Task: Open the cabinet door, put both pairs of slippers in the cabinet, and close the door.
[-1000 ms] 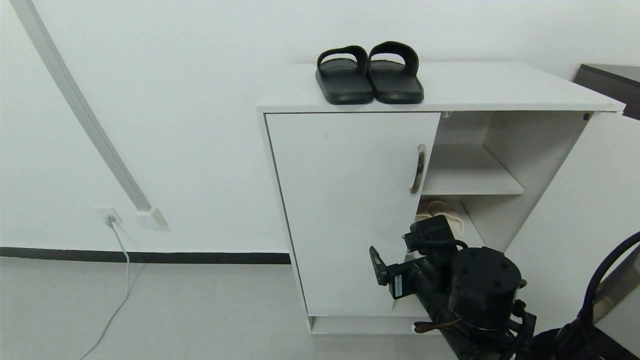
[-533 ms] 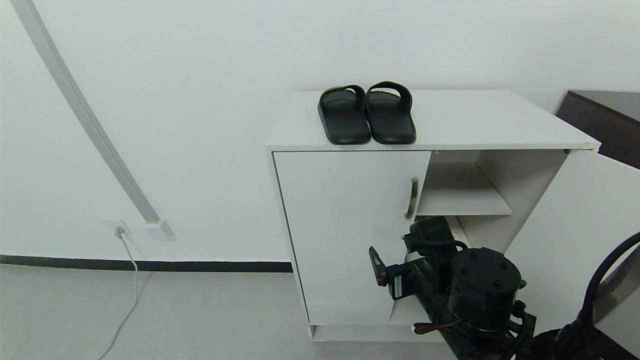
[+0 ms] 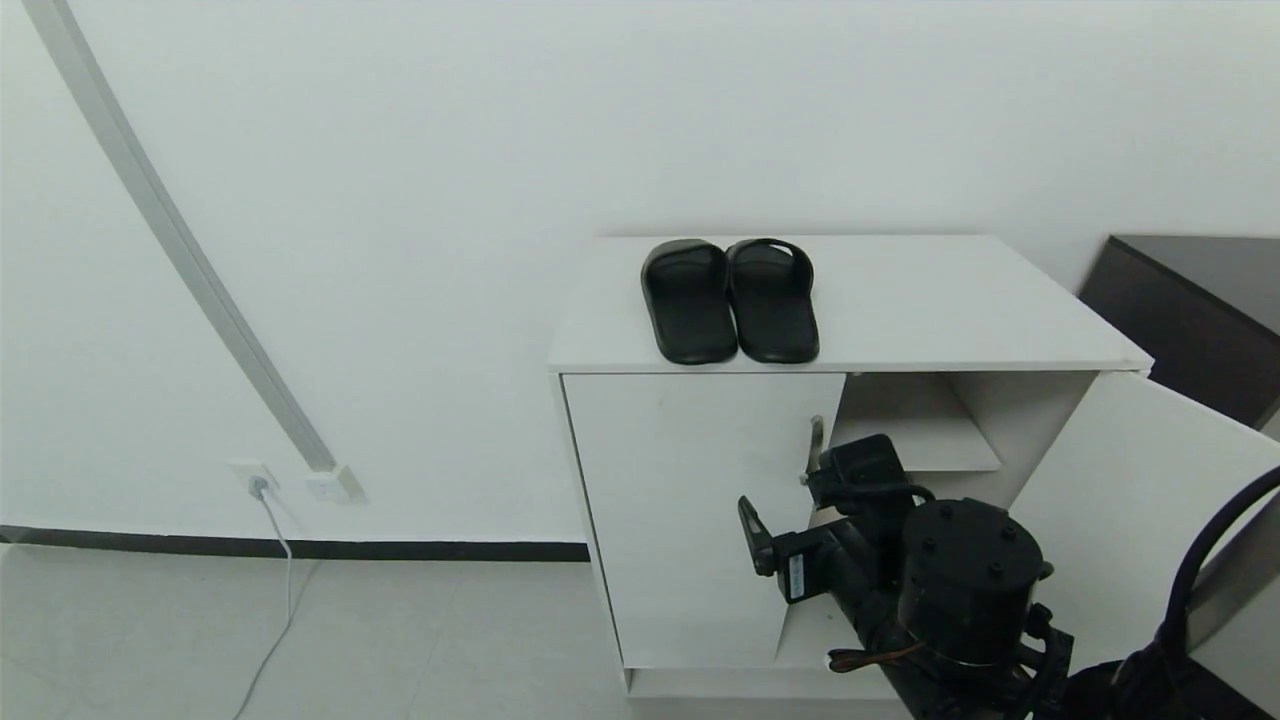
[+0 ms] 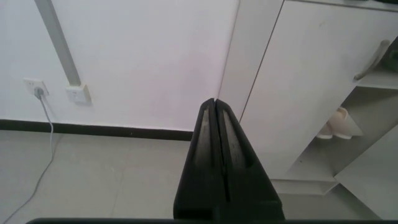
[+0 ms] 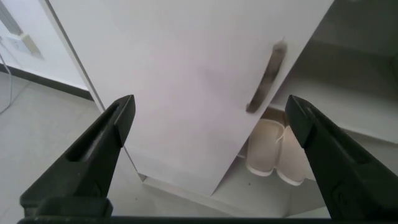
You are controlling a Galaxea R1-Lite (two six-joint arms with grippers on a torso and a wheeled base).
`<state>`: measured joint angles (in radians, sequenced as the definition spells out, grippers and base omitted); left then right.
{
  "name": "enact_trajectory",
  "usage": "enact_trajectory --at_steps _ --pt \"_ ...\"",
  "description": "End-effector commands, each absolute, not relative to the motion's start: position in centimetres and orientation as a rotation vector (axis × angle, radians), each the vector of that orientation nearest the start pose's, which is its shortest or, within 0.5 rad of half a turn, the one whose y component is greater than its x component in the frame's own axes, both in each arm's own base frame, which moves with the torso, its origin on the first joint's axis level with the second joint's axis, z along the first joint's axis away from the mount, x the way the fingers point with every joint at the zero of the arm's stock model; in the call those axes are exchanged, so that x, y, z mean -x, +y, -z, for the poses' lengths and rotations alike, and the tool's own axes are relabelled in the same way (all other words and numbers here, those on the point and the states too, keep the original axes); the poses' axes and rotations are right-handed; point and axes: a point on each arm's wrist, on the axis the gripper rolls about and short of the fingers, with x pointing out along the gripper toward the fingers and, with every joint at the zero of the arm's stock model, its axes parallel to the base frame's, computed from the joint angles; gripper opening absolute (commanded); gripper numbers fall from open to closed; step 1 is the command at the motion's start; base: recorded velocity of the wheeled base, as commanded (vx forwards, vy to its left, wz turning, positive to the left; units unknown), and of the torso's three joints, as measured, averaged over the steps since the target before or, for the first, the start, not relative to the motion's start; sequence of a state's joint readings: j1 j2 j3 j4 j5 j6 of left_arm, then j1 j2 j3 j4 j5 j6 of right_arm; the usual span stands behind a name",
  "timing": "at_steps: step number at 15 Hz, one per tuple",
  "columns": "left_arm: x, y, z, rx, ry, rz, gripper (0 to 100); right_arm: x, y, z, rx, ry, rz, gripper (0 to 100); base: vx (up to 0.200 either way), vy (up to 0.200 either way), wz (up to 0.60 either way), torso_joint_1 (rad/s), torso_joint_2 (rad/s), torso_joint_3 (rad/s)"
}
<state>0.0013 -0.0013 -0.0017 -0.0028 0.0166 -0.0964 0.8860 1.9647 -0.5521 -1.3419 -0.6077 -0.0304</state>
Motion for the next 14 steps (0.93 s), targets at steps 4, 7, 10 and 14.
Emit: enact_trajectory --at_steps 4,7,10,14 --pt "2.29 0.03 -7.62 0.097 -0.005 -0.018 0 -20.95 23.65 -10.91 0.079 0.048 -0.28 100 0.0 0.0 0.0 0.231 -0.55 -0.323" --pt "2.29 0.03 -7.62 0.097 -0.005 -0.018 0 -20.95 23.65 -10.91 0.079 0.048 -0.28 100 0.0 0.0 0.0 0.251 -0.58 -0.326" --pt "2.29 0.03 -7.62 0.097 -0.005 -0.018 0 -20.86 23.7 -10.88 0.08 0.049 -0.283 100 0.0 0.0 0.0 0.251 -0.57 -0.312" --pt "2.29 0.03 -7.62 0.095 -0.005 -0.017 0 -20.84 23.79 -10.7 0.085 0.054 -0.297 100 0.0 0.0 0.0 0.184 -0.4 -0.221"
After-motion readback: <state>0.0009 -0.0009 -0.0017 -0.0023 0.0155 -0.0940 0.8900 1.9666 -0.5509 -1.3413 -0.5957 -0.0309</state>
